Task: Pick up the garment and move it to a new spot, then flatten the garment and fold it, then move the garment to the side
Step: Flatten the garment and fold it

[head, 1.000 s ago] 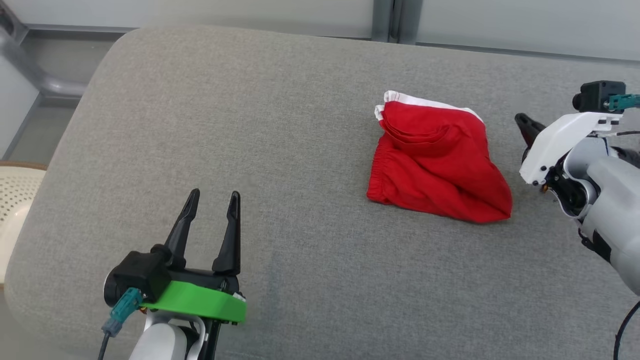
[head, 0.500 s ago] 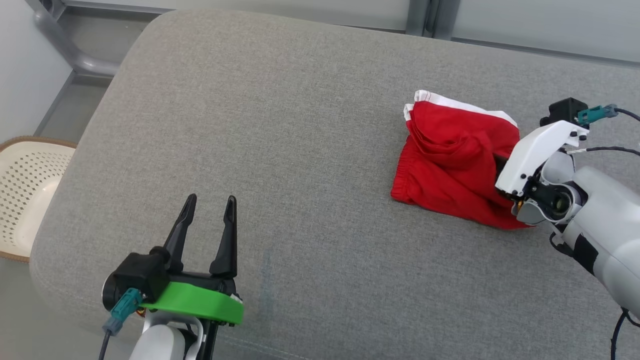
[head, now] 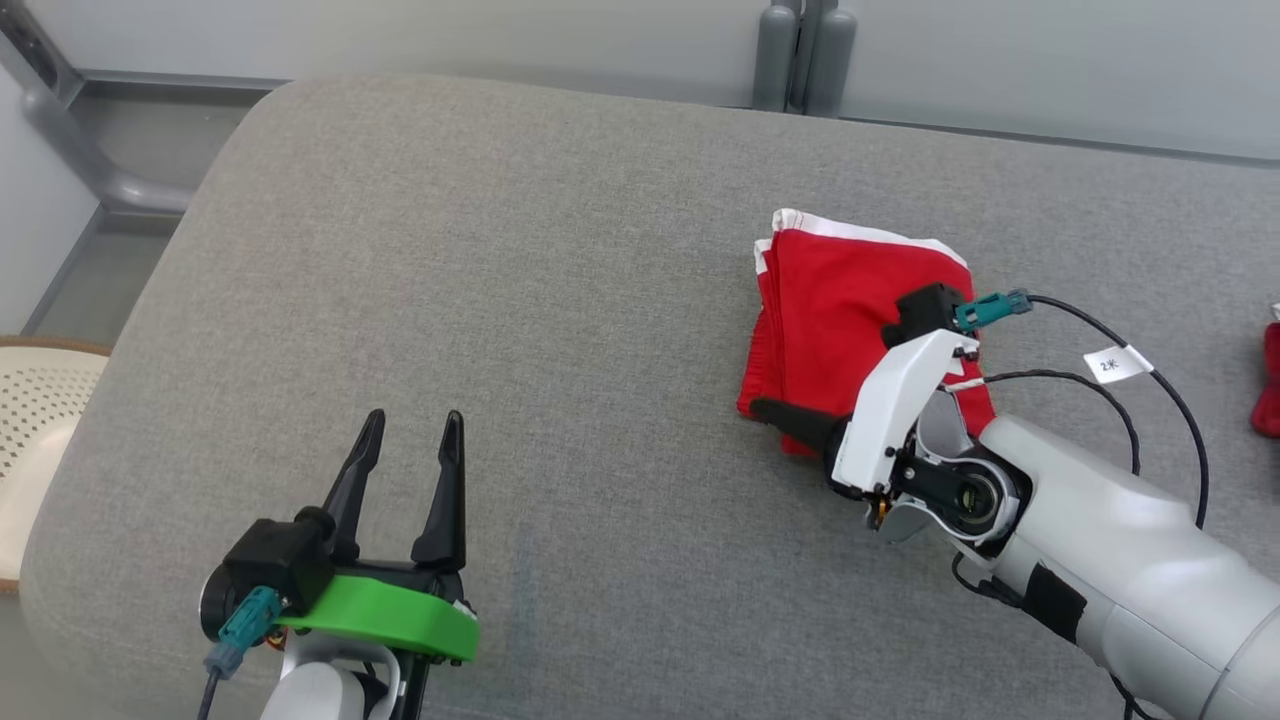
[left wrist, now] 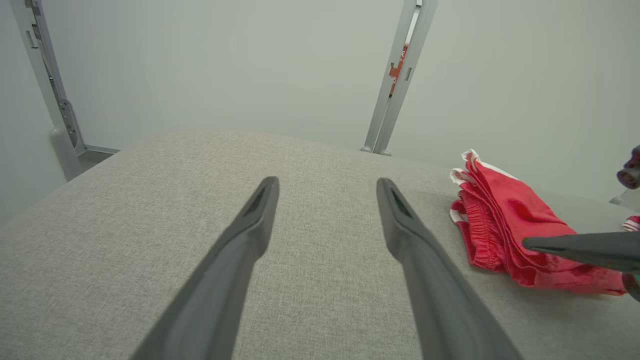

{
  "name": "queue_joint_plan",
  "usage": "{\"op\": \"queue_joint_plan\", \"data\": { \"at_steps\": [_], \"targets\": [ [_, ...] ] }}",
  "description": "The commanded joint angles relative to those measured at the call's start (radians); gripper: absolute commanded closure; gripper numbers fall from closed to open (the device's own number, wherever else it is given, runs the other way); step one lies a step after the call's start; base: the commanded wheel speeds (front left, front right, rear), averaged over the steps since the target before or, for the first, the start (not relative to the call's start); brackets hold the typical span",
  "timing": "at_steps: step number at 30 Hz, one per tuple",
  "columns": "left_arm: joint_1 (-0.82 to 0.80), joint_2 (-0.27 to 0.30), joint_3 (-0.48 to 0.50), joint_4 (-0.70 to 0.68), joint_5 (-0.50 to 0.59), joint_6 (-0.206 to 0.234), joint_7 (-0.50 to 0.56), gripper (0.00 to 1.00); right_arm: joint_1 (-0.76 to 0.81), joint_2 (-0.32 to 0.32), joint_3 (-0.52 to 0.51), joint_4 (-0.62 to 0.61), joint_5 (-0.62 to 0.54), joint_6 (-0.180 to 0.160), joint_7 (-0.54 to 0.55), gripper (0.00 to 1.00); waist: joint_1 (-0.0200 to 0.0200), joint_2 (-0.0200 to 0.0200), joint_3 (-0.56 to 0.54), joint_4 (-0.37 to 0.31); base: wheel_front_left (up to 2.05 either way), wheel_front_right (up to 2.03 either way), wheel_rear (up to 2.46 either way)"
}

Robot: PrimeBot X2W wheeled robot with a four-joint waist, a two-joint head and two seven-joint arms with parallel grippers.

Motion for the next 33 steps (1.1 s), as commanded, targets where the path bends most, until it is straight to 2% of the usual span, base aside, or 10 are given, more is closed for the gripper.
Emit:
{"op": "queue_joint_plan", "data": {
  "at_steps": [1, 7, 8, 9, 10, 11, 18, 22, 30, 33],
  "targets": [
    [0.020, 0.002, 0.006, 0.001, 0.012, -0.005, -0.002, 0.00, 0.016, -0.014, -0.007, -0.023, -0.016, 0.000, -0.029, 1.00, 0.0000, 0.0000, -0.022, -0.023, 0.00, 0.00, 0.00],
    [0.037, 0.013, 0.028, -0.025, 0.021, 0.000, -0.002, 0.00, 0.021, -0.075, -0.029, -0.112, -0.105, 0.000, -0.175, 1.00, 0.0000, 0.0000, -0.056, -0.069, 0.00, 0.00, 0.00],
    [0.041, 0.014, 0.033, -0.030, 0.021, 0.001, -0.002, 0.00, 0.022, -0.087, -0.037, -0.122, -0.121, 0.000, -0.205, 0.84, 0.0000, 0.0000, -0.063, -0.079, 0.00, 0.00, 0.00],
    [0.045, 0.016, 0.036, -0.034, 0.022, 0.003, -0.002, 0.00, 0.023, -0.098, -0.038, -0.130, -0.136, 0.000, -0.224, 0.55, 0.0000, 0.0000, -0.067, -0.086, 0.00, 0.00, 0.00],
    [0.047, 0.019, 0.042, -0.040, 0.024, 0.006, -0.002, 0.00, 0.024, -0.111, -0.038, -0.137, -0.158, 0.000, -0.248, 0.18, 0.0000, 0.0000, -0.075, -0.098, 0.00, 0.00, 0.00],
    [0.050, 0.021, 0.049, -0.046, 0.025, 0.008, -0.002, 0.00, 0.025, -0.121, -0.039, -0.143, -0.172, 0.000, -0.269, 0.00, 0.0000, 0.0000, -0.080, -0.106, 0.00, 0.00, 0.00],
    [0.077, 0.042, 0.098, -0.070, 0.013, 0.022, -0.002, 0.00, 0.057, -0.180, -0.090, -0.143, -0.311, 0.000, -0.452, 0.00, 0.0000, 0.0000, -0.122, -0.181, 0.00, 0.00, 0.00],
    [0.078, 0.049, 0.117, -0.080, 0.017, 0.029, -0.002, 0.00, 0.096, -0.183, -0.174, -0.115, -0.413, 0.000, -0.484, 0.00, 0.0000, 0.0000, -0.134, -0.222, 0.00, 0.00, 0.00],
    [0.076, 0.050, 0.133, -0.068, 0.021, 0.035, -0.002, 0.00, 0.295, -0.112, -0.525, -0.163, -0.733, 0.000, -0.487, 0.00, 0.0000, 0.0000, -0.142, -0.269, 0.00, 0.00, 0.00],
    [0.073, 0.042, 0.129, -0.057, 0.023, 0.031, -0.002, 0.00, 0.412, -0.052, -0.666, -0.208, -0.878, 0.000, -0.487, 0.00, 0.0000, 0.0000, -0.143, -0.273, 0.00, 0.00, 0.00]
  ]
}}
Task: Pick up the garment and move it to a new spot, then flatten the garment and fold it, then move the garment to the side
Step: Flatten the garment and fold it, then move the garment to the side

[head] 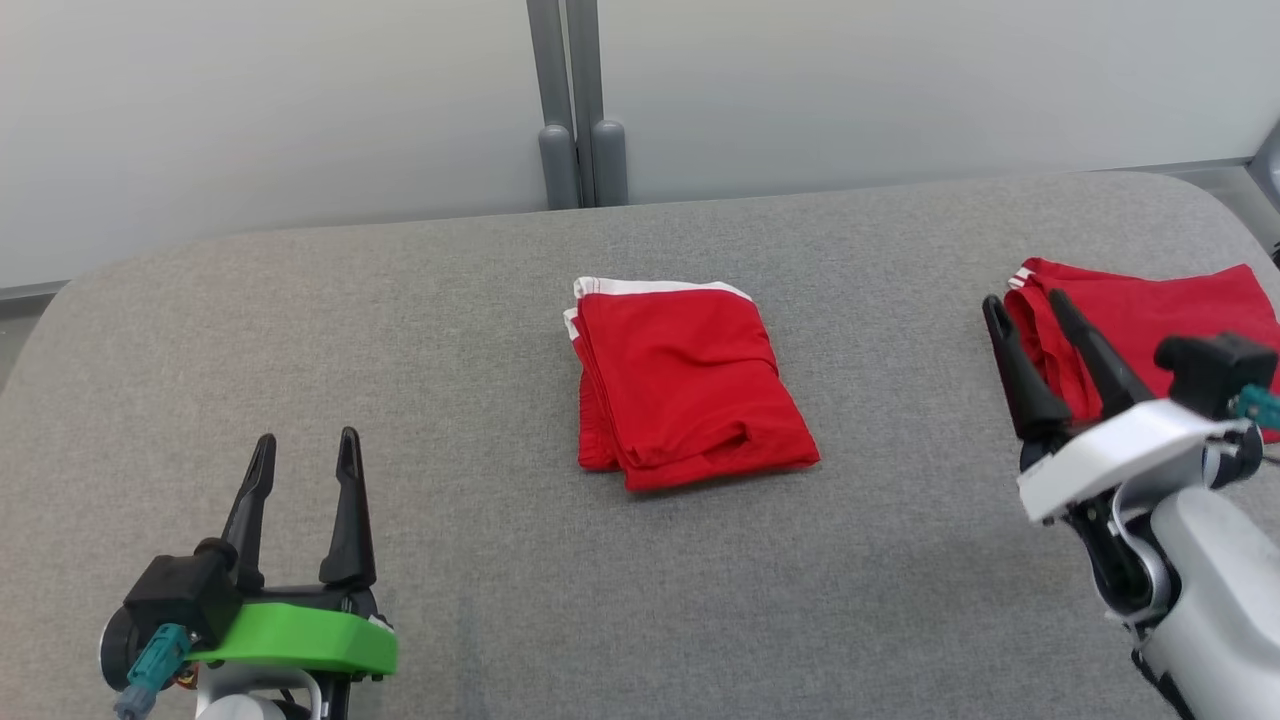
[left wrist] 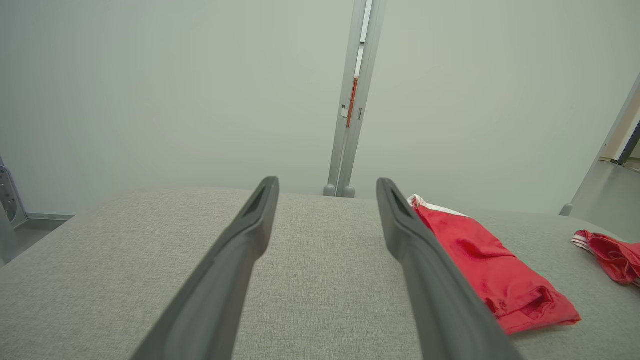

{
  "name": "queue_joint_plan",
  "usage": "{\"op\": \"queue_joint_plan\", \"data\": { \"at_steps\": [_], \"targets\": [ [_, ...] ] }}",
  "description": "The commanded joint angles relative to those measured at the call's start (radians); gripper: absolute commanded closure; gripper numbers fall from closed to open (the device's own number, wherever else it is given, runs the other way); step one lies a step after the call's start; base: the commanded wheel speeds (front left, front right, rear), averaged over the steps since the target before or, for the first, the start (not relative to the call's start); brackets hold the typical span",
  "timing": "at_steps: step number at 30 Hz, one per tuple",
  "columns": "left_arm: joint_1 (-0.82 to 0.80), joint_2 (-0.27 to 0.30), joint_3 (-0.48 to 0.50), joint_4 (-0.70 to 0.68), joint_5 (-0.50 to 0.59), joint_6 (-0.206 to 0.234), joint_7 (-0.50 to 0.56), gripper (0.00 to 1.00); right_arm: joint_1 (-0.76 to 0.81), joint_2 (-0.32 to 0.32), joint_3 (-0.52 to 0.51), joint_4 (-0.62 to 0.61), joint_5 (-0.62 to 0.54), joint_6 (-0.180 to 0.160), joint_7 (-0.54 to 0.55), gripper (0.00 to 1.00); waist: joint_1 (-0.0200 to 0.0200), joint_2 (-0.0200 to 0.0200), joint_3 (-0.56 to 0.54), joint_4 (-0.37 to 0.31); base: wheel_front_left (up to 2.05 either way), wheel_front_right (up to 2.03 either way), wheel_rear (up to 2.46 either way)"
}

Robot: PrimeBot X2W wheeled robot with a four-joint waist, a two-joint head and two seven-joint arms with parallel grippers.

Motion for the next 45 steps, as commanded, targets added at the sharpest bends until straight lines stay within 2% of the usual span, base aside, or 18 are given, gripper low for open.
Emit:
{"op": "queue_joint_plan", "data": {
  "at_steps": [1, 6, 10, 18, 24, 31, 35, 45],
  "targets": [
    [0.006, 0.001, 0.000, 0.006, 0.003, -0.002, -0.002, 0.00, 0.050, 0.028, -0.034, -0.019, -0.048, 0.000, -0.002, 0.00, 0.0000, 0.0000, -0.003, -0.003, 0.00, 0.00, 0.00],
    [0.009, -0.005, -0.007, 0.024, 0.014, -0.009, -0.002, 0.00, 0.194, 0.131, -0.179, -0.093, -0.241, 0.000, -0.002, 0.00, 0.0000, 0.0000, 0.000, -0.003, 0.00, 0.00, 0.00],
    [0.014, -0.010, -0.010, 0.029, 0.021, -0.014, -0.002, 0.00, 0.233, 0.180, -0.230, -0.119, -0.334, 0.000, -0.002, 0.00, 0.0000, 0.0000, 0.003, -0.001, 0.00, 0.00, 0.00],
    [0.014, -0.017, -0.012, 0.037, 0.030, -0.021, -0.002, 0.00, 0.215, 0.208, -0.264, -0.098, -0.401, 0.000, 0.004, 0.00, 0.0000, 0.0000, 0.012, 0.013, 0.00, 0.00, 0.00],
    [-0.006, -0.020, -0.013, 0.031, 0.039, -0.026, -0.002, 0.00, 0.136, 0.199, -0.224, -0.095, -0.391, 0.000, 0.036, 0.00, 0.0000, 0.0000, 0.037, 0.034, 0.00, 0.00, 0.00],
    [-0.037, -0.029, -0.028, 0.044, 0.042, -0.030, -0.002, 0.00, -0.041, 0.182, -0.159, 0.036, -0.351, 0.000, 0.249, 0.00, 0.0000, 0.0000, 0.071, 0.114, 0.00, 0.00, 0.00],
    [-0.054, -0.034, -0.029, 0.050, 0.041, -0.031, -0.002, 0.00, -0.161, 0.178, -0.150, 0.153, -0.344, 0.000, 0.357, 0.00, 0.0000, 0.0000, 0.102, 0.172, 0.00, 0.00, 0.00],
    [-0.090, -0.047, -0.034, 0.050, 0.041, -0.039, -0.002, 0.00, -0.361, 0.182, -0.141, 0.456, -0.289, 0.000, 0.503, 0.00, 0.0000, 0.0000, 0.182, 0.293, 0.00, 0.00, 0.00]
  ]
}}
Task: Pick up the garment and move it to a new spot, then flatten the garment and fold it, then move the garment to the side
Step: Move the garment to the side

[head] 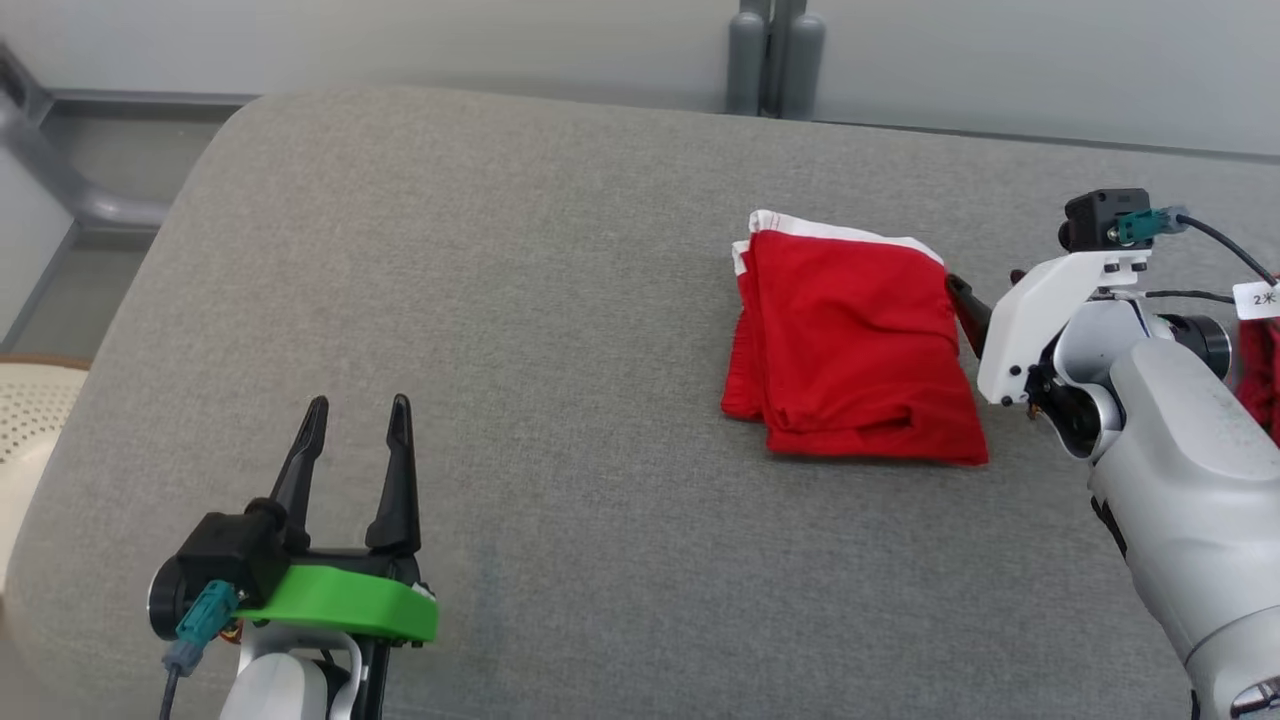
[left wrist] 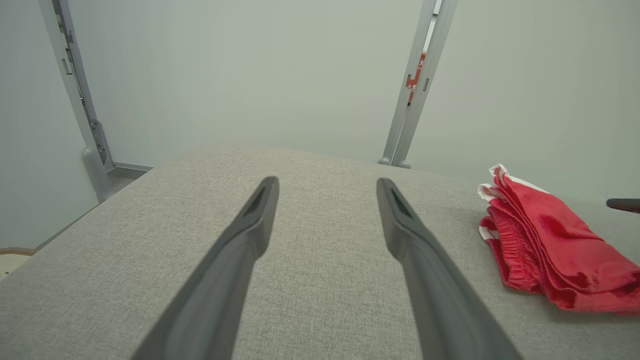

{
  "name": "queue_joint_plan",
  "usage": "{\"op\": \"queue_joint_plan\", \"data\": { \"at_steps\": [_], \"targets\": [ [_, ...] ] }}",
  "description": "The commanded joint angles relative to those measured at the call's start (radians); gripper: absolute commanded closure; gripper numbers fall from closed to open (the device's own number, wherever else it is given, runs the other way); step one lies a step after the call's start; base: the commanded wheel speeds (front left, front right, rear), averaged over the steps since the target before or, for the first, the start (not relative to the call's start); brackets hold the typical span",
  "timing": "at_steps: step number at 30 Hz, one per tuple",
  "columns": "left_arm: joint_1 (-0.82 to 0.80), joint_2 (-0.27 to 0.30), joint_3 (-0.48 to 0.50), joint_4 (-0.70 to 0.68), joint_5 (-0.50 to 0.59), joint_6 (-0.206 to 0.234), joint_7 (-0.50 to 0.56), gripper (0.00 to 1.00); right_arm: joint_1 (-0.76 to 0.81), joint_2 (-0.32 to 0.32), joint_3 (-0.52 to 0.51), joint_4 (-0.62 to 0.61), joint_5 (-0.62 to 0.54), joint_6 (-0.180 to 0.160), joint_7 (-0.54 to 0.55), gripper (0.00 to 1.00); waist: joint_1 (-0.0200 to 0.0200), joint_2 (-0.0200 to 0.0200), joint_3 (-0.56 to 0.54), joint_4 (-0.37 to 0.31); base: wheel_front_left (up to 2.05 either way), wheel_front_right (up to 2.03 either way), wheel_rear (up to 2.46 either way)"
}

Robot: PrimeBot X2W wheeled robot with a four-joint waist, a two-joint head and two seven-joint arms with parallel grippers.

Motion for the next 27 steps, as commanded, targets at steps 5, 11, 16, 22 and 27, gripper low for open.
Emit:
{"op": "queue_joint_plan", "data": {
  "at_steps": [5, 11, 16, 22, 27],
  "targets": [
    [-0.026, -0.010, -0.001, 0.003, 0.005, -0.007, -0.002, 0.00, -0.039, 0.006, 0.006, 0.133, 0.065, -0.001, 0.080, 0.00, 0.0000, 0.0000, 0.067, 0.082, 0.00, 0.00, 0.00],
    [-0.025, -0.013, 0.007, 0.012, 0.010, -0.011, -0.002, 0.00, -0.034, 0.041, 0.014, 0.218, 0.129, 0.000, 0.151, 0.00, 0.0000, 0.0000, 0.062, 0.081, 0.00, 0.00, 0.00],
    [-0.026, -0.015, 0.005, 0.016, 0.018, -0.013, -0.002, 0.00, -0.033, 0.039, 0.047, 0.182, 0.168, 0.000, 0.096, 1.00, 0.0000, 0.0000, 0.045, 0.059, 0.00, 0.00, 0.00],
    [-0.015, -0.010, 0.001, 0.023, 0.029, -0.016, -0.002, 0.00, -0.022, 0.025, 0.091, 0.148, 0.195, 0.000, -0.014, 1.00, 0.0000, 0.0000, 0.005, 0.005, 0.00, 0.00, 0.00],
    [-0.003, 0.001, -0.015, 0.022, 0.036, -0.019, -0.002, 0.00, 0.001, 0.012, 0.146, 0.121, 0.217, 0.000, -0.059, 1.00, 0.0000, 0.0000, -0.045, -0.091, 0.00, 0.00, 0.00]
  ]
}}
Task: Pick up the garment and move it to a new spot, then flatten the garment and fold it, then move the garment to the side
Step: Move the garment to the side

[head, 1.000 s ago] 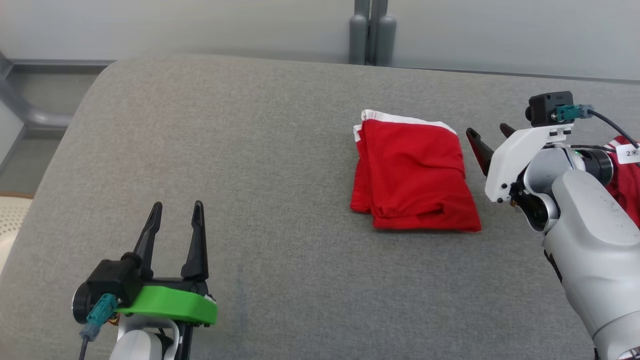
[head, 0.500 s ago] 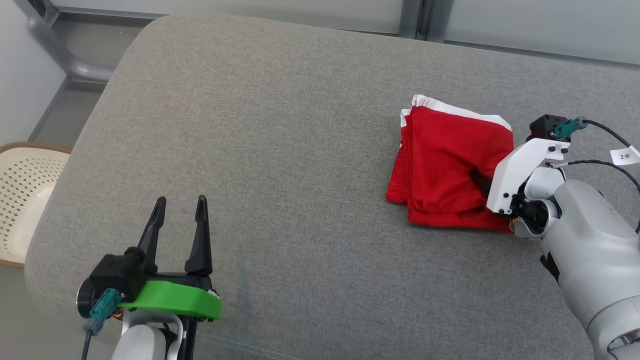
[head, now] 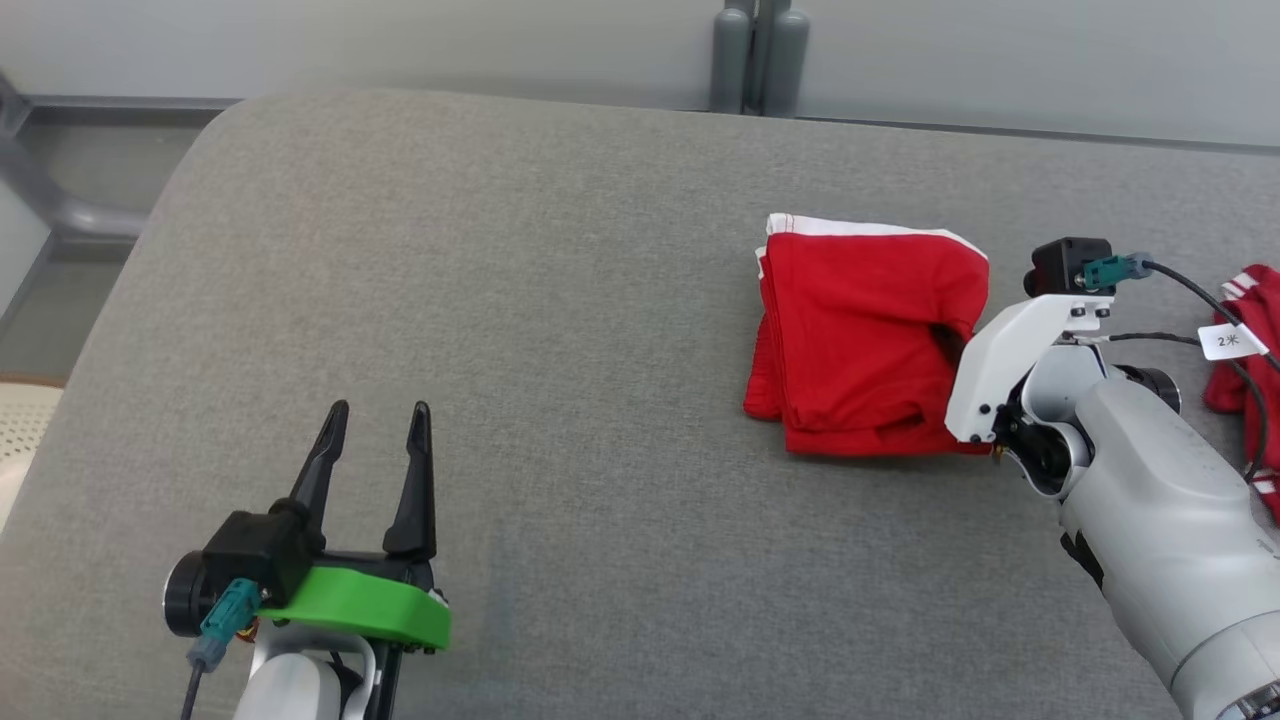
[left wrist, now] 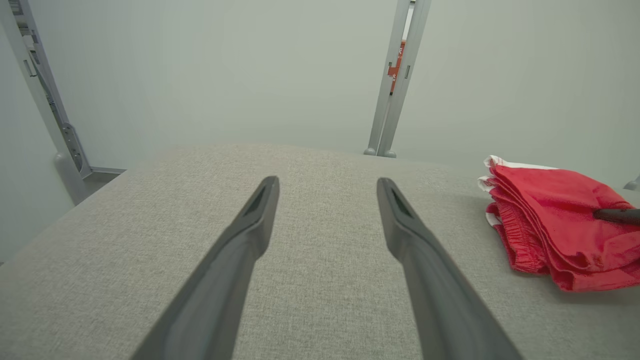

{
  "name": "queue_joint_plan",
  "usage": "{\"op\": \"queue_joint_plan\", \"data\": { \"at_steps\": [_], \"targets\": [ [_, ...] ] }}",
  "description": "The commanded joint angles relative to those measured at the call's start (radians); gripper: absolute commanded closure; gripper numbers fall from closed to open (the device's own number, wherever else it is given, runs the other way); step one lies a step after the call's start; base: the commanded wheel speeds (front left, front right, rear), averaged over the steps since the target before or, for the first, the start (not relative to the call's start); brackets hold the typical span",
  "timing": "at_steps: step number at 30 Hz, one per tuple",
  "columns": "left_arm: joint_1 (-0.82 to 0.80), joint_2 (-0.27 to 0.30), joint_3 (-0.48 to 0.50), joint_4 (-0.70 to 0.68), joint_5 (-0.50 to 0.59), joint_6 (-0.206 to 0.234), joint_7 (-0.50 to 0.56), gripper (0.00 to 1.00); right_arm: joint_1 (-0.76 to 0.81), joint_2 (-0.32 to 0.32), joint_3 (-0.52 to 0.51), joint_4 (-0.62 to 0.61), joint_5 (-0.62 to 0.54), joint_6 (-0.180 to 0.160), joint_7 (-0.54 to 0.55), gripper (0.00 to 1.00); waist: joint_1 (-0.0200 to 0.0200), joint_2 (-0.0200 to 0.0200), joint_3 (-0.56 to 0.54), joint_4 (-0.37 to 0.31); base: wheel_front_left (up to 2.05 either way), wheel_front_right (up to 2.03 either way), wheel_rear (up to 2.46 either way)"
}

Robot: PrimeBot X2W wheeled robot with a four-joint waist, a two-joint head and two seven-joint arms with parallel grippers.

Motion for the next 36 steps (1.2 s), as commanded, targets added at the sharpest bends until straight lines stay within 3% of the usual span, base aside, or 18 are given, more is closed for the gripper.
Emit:
{"op": "queue_joint_plan", "data": {
  "at_steps": [1, 12, 19, 27, 36],
  "targets": [
    [0.006, 0.006, -0.010, -0.003, 0.005, -0.004, -0.002, 0.00, 0.019, -0.014, 0.015, -0.012, 0.015, 0.000, -0.010, 1.00, -0.0001, 0.0000, -0.055, -0.095, 0.00, 0.00, 0.00],
    [0.005, 0.038, -0.138, -0.008, -0.032, -0.009, 0.008, 0.00, 0.052, -0.059, 0.119, -0.101, 0.093, 0.000, -0.015, 1.00, -0.0001, 0.0000, -0.084, -0.375, 0.00, 0.00, 0.00],
    [-0.022, 0.044, -0.183, -0.003, -0.043, -0.009, 0.010, 0.00, 0.049, -0.075, 0.181, -0.161, 0.125, 0.000, -0.040, 1.00, -0.0001, 0.0000, -0.067, -0.490, 0.00, 0.00, 0.00],
    [-0.043, 0.055, -0.204, 0.008, -0.045, -0.009, 0.011, 0.00, 0.018, -0.107, 0.247, -0.191, 0.149, 0.000, -0.090, 1.00, -0.0001, 0.0000, -0.035, -0.522, 0.00, 0.00, 0.00],
    [-0.083, 0.079, -0.224, -0.006, -0.034, -0.009, 0.034, 0.00, -0.112, -0.199, 0.406, -0.254, 0.166, 0.000, -0.113, 1.00, -0.0001, 0.0000, 0.073, -0.462, 0.00, 0.00, 0.00]
  ]
}}
